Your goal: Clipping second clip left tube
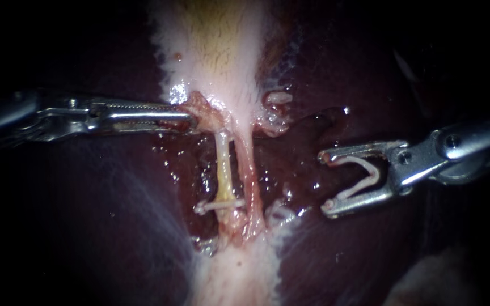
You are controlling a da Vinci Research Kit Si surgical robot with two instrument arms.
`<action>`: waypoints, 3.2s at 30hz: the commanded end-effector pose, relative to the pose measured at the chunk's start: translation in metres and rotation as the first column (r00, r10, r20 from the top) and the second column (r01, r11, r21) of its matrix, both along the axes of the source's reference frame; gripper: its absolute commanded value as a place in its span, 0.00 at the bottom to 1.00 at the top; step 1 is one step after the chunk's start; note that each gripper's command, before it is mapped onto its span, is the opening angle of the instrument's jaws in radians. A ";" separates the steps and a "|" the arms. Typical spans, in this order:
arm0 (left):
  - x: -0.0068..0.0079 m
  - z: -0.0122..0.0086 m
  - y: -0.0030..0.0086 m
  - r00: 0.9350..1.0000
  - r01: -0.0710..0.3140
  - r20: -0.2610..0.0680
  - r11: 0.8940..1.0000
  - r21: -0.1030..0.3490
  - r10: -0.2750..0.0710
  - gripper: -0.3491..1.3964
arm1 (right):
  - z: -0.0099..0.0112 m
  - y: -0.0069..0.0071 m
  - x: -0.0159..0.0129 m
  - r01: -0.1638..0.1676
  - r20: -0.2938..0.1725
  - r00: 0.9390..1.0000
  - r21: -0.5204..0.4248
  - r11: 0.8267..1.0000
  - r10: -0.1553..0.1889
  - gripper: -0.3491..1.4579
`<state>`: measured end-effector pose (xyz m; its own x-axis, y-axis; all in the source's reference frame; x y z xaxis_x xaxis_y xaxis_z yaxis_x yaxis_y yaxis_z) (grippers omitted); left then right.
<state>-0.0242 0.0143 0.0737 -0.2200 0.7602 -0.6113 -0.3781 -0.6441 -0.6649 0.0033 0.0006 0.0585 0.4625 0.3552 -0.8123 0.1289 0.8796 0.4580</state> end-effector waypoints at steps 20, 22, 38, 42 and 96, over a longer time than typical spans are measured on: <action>0.0058 -0.0105 0.0021 0.999 0.034 0.035 0.999 0.008 -0.035 0.00 | 0.0001 0.0000 0.0000 -0.001 0.001 1.000 0.000 1.000 0.001 0.47; 0.0057 -0.0108 0.0021 0.999 0.035 0.035 0.999 0.009 -0.036 0.00 | 0.0001 0.0000 0.0001 -0.001 0.001 1.000 0.000 1.000 0.001 0.47; 0.0057 -0.0100 0.0021 0.999 0.035 0.034 0.999 0.006 -0.035 0.00 | -0.0001 -0.0023 0.0079 -0.033 0.026 0.999 0.107 0.994 0.030 0.47; 0.0057 -0.0100 0.0021 0.999 0.036 0.034 0.999 0.006 -0.036 0.00 | 0.0008 -0.0028 0.0105 -0.032 0.029 0.999 0.136 0.990 0.029 0.47; 0.0049 -0.0104 0.0016 0.999 0.037 0.033 0.999 0.006 -0.037 0.00 | 0.0114 -0.0032 0.0199 0.017 0.004 1.000 0.275 0.961 -0.018 0.47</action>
